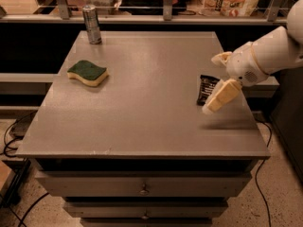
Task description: Move rxbar chocolate near redbull can
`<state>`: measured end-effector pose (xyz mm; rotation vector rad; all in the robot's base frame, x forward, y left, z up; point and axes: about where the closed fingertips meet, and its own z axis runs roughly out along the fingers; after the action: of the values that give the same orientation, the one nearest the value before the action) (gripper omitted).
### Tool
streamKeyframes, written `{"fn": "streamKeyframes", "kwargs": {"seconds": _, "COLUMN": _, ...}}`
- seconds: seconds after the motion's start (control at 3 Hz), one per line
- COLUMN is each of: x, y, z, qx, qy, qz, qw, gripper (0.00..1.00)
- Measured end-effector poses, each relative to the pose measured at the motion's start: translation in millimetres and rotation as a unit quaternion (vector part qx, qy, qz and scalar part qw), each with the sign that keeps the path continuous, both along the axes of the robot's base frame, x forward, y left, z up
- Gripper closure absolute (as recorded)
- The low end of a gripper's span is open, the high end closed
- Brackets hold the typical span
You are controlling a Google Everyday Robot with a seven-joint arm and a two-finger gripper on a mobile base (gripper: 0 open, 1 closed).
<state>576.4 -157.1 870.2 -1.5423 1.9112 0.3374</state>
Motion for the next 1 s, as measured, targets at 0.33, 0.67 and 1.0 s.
{"fn": "streamKeyframes", "kwargs": {"seconds": 0.33, "x": 18.8, "y": -4.0, "z": -30.3, "qx": 0.005, "qy": 0.017, "qz": -0.014, "qw": 0.9997, "gripper": 0.0}}
{"fn": "streamKeyframes", "kwargs": {"seconds": 0.67, "x": 27.6, "y": -13.4, "z": -49.5, "qx": 0.007, "qy": 0.032, "qz": -0.027, "qw": 0.9991, "gripper": 0.0}}
{"fn": "streamKeyframes", "kwargs": {"seconds": 1.0, "x": 30.4, "y": -18.7, "z": -52.6, "qx": 0.017, "qy": 0.04, "qz": -0.023, "qw": 0.9988, "gripper": 0.23}}
